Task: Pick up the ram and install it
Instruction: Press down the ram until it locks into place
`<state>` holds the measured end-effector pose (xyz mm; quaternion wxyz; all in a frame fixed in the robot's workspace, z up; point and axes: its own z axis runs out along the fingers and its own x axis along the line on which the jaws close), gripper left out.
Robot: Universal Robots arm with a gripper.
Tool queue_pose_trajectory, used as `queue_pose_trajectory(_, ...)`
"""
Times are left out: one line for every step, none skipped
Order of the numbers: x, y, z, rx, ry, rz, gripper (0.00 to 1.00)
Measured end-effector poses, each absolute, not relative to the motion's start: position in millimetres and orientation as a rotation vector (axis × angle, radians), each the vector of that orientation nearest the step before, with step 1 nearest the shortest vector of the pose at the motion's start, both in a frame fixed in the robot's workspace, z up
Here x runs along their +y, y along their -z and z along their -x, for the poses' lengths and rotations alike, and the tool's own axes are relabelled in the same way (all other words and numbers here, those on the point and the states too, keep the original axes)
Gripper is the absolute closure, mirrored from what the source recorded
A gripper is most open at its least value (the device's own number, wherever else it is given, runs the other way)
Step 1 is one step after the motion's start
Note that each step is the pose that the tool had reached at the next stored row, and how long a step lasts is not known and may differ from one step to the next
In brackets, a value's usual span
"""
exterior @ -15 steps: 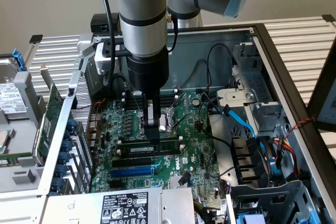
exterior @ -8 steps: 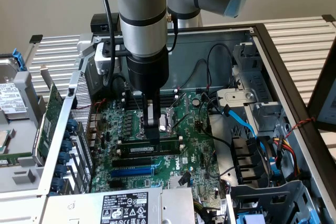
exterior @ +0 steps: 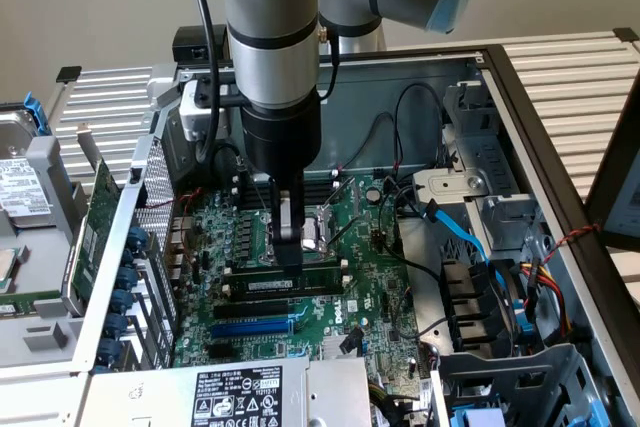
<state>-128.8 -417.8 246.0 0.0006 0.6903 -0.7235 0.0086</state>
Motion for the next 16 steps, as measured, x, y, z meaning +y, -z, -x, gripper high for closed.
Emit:
queue_pose_trajectory(-417.7,-246.0,128.7,-2.268,-0.020,-2.164,0.60)
queue_pose_trajectory(-417.4,-246.0,128.8,-2.265,-0.015,-2.162,0.60)
queue_pose_trajectory(-416.8,-246.1,128.8,-2.263,-0.012,-2.160,0.62)
queue_pose_trajectory(-416.3,-246.0,128.8,-2.262,-0.010,-2.159,0.62)
queue_pose_trajectory(-415.9,-245.9,128.8,-2.261,-0.008,-2.158,0.69)
queue_pose_trajectory(-415.5,-245.8,128.8,-2.261,-0.007,-2.158,0.75)
queue_pose_trajectory(-415.2,-245.7,128.8,-2.261,-0.006,-2.158,0.75)
queue_pose_trajectory(-415.1,-245.4,128.8,-2.260,-0.005,-2.157,0.81)
queue_pose_trajectory(-415.0,-245.1,128.8,-2.259,-0.004,-2.156,0.87)
queue_pose_trajectory(-415.0,-244.7,128.9,-2.259,-0.002,-2.156,0.89)
queue_pose_trajectory(-414.9,-244.2,128.9,-2.258,-0.001,-2.155,0.89)
queue_pose_trajectory(-415.0,-243.7,128.9,-2.257,0.001,-2.154,0.89)
queue_pose_trajectory(-415.0,-242.8,128.9,-2.257,0.002,-2.154,0.89)
queue_pose_trajectory(-415.0,-241.9,128.8,-2.256,0.002,-2.154,0.89)
queue_pose_trajectory(-414.9,-240.9,128.8,-2.256,0.002,-2.154,0.89)
queue_pose_trajectory(-415.0,-240.3,128.8,-2.256,0.003,-2.154,0.89)
